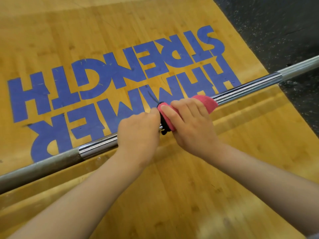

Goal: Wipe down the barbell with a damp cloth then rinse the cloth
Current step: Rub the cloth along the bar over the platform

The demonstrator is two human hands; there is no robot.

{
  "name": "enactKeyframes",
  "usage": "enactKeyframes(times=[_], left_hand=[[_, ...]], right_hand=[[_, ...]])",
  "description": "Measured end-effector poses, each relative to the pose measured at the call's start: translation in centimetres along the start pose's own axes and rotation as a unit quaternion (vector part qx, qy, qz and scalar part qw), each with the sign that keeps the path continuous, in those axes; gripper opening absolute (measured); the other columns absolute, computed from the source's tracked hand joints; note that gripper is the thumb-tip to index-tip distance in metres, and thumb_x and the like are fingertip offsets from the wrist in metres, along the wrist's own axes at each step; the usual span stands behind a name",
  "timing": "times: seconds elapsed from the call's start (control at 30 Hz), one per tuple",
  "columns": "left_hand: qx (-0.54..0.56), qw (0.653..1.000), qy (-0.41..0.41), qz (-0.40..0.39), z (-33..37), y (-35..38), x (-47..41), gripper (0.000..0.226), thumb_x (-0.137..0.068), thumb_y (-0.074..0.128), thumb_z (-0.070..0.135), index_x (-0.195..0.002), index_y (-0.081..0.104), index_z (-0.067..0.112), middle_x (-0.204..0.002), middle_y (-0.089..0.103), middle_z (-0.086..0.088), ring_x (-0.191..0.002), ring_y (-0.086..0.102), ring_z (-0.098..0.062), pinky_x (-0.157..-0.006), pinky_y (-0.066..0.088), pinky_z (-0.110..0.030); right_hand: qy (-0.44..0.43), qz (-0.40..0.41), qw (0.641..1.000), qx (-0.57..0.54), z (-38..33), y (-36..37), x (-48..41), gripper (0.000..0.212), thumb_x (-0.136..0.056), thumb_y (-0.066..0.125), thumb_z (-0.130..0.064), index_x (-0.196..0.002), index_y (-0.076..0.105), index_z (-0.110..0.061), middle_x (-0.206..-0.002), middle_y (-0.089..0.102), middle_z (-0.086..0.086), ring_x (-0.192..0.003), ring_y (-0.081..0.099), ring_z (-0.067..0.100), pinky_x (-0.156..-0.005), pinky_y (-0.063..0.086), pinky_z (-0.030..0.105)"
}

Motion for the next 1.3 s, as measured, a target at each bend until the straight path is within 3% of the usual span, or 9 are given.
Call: enactKeyframes(times=[0.17, 0.37, 0.47, 0.57, 0.63, 0.8, 1.03, 1.17, 1.3], left_hand=[[0.079, 0.989, 0.045, -0.118, 0.0, 1.0, -1.5, 0.032, -0.092, 0.054, 0.048, -0.090, 0.050, 0.016, -0.069, 0.045, 0.002, -0.064, 0.048, -0.020, -0.053, 0.037, -0.029], [0.322, 0.827, 0.052, -0.459, -0.6, 3.8, -2.4, 0.050, -0.080, 0.067, 0.053, -0.083, 0.051, 0.006, -0.055, 0.053, -0.004, -0.048, 0.044, -0.021, -0.056, 0.042, -0.028], [0.282, 0.880, 0.044, -0.380, -0.8, 2.9, -2.3, 0.048, -0.078, 0.066, 0.056, -0.083, 0.054, 0.009, -0.061, 0.059, -0.004, -0.051, 0.052, -0.020, -0.060, 0.043, -0.029], [0.131, 0.985, 0.013, -0.115, -0.7, 0.2, -1.4, 0.034, -0.086, 0.060, 0.051, -0.091, 0.050, 0.019, -0.075, 0.054, 0.005, -0.069, 0.053, -0.018, -0.054, 0.034, -0.027], [0.060, 0.998, 0.019, 0.017, 0.3, -0.7, 0.4, 0.025, -0.090, 0.056, 0.038, -0.093, 0.040, 0.020, -0.076, 0.047, 0.007, -0.071, 0.052, -0.021, -0.047, 0.021, -0.027], [0.040, 0.994, 0.010, 0.099, -0.4, -0.8, 1.0, 0.027, -0.059, 0.077, 0.006, -0.073, 0.055, 0.014, -0.047, 0.046, 0.004, -0.035, 0.042, -0.022, -0.046, 0.001, -0.016], [0.090, 0.991, 0.052, -0.085, -0.1, 1.0, -1.1, 0.030, -0.092, 0.055, 0.046, -0.092, 0.049, 0.017, -0.069, 0.046, 0.003, -0.061, 0.046, -0.018, -0.049, 0.034, -0.029], [0.282, 0.884, 0.059, -0.369, -0.5, 3.0, -2.3, 0.042, -0.083, 0.067, 0.047, -0.087, 0.053, 0.008, -0.053, 0.055, 0.001, -0.047, 0.048, -0.019, -0.058, 0.043, -0.029], [0.331, 0.856, 0.029, -0.396, -0.8, 2.6, -2.1, 0.039, -0.082, 0.071, 0.041, -0.084, 0.052, 0.007, -0.049, 0.053, 0.006, -0.041, 0.046, -0.014, -0.054, 0.044, -0.029]], right_hand=[[0.033, -0.026, 0.999, 0.021, 6.6, -0.8, 1.6, 0.046, -0.078, 0.058, -0.010, -0.123, 0.047, -0.015, -0.102, 0.060, 0.014, -0.096, 0.051, 0.031, -0.090, 0.036, 0.041], [0.106, -0.051, 0.991, 0.058, 11.9, -1.4, 2.9, 0.034, -0.086, 0.051, -0.011, -0.120, 0.053, -0.008, -0.106, 0.058, 0.017, -0.102, 0.049, 0.035, -0.099, 0.035, 0.046], [0.158, -0.050, 0.986, 0.037, 10.3, -0.9, 2.7, 0.033, -0.086, 0.044, -0.008, -0.116, 0.059, -0.004, -0.108, 0.056, 0.019, -0.103, 0.047, 0.037, -0.101, 0.035, 0.050], [0.128, -0.031, 0.991, -0.001, 6.1, -0.7, 1.8, 0.034, -0.084, 0.047, -0.006, -0.115, 0.061, -0.006, -0.105, 0.056, 0.017, -0.101, 0.049, 0.037, -0.101, 0.033, 0.048], [0.100, -0.008, 0.995, -0.015, 1.9, -0.2, 0.9, 0.036, -0.083, 0.049, -0.005, -0.117, 0.060, -0.007, -0.104, 0.057, 0.015, -0.100, 0.049, 0.035, -0.101, 0.032, 0.047], [0.052, 0.015, 0.999, 0.007, -2.4, 0.9, 0.4, 0.039, -0.088, 0.043, -0.004, -0.127, 0.044, -0.005, -0.110, 0.061, 0.017, -0.106, 0.048, 0.034, -0.105, 0.031, 0.046], [0.055, 0.019, 0.998, 0.013, 6.0, -0.8, 1.6, 0.036, -0.085, 0.055, -0.007, -0.120, 0.045, -0.012, -0.099, 0.060, 0.017, -0.095, 0.047, 0.032, -0.087, 0.036, 0.042], [0.108, -0.014, 0.992, 0.065, 11.6, -1.5, 3.1, 0.038, -0.084, 0.058, -0.009, -0.119, 0.044, -0.010, -0.104, 0.057, 0.020, -0.100, 0.048, 0.034, -0.092, 0.036, 0.045], [0.165, -0.005, 0.985, 0.039, 11.1, -0.9, 3.3, 0.031, -0.088, 0.048, -0.007, -0.119, 0.047, -0.007, -0.109, 0.053, 0.022, -0.106, 0.046, 0.039, -0.102, 0.034, 0.052]])
Point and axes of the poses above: each hand's wrist, its own x-axis away from the middle knuckle, its own y-axis out of the palm, z = x × y, the point moved 7 cm from there along -x, towards the middle knuckle
